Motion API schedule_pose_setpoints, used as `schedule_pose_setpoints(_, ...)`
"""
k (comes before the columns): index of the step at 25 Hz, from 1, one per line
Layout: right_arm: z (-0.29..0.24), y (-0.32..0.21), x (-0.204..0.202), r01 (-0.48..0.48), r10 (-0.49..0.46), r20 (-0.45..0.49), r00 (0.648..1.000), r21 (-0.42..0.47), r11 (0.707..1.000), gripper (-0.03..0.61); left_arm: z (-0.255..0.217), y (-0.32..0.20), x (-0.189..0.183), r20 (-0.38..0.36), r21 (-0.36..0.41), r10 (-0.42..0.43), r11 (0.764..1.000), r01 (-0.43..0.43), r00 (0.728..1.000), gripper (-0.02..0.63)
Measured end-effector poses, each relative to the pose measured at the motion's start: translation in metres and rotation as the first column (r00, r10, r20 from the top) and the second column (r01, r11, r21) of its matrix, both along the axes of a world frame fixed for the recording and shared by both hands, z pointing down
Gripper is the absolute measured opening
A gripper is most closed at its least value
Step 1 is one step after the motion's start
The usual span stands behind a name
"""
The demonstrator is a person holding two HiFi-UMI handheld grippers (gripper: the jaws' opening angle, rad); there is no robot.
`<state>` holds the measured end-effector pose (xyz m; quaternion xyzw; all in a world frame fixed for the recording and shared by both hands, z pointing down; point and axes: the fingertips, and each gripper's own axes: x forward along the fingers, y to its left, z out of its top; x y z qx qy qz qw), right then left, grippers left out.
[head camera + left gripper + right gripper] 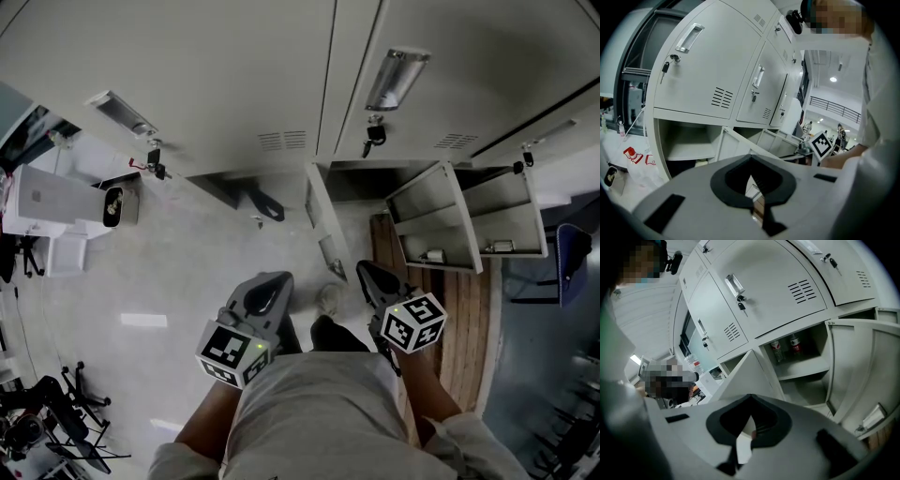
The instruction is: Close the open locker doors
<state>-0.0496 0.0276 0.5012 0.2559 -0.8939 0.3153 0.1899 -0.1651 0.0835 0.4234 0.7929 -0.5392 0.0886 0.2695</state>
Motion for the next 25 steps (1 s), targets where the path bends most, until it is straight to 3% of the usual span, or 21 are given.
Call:
schedule_pose_setpoints(7, -0.001, 0.013, -0.016, 0.026, -0.026, 0.002, 1.000, -0.004, 1.000, 0.025, -0.002, 0.006, -0.012, -0.004, 0.004, -0.003, 1.000, 0.003, 1.000, 0.015)
schedule_pose_setpoints(25, -0.011, 0.058, -0.108, 0.222, -0.220, 0.037, 0.975, -0.027, 0.975, 0.025, -0.009, 0.020, -0.070, 0.020, 0.008, -0.069, 0.998, 0.069, 0.997, 0.015)
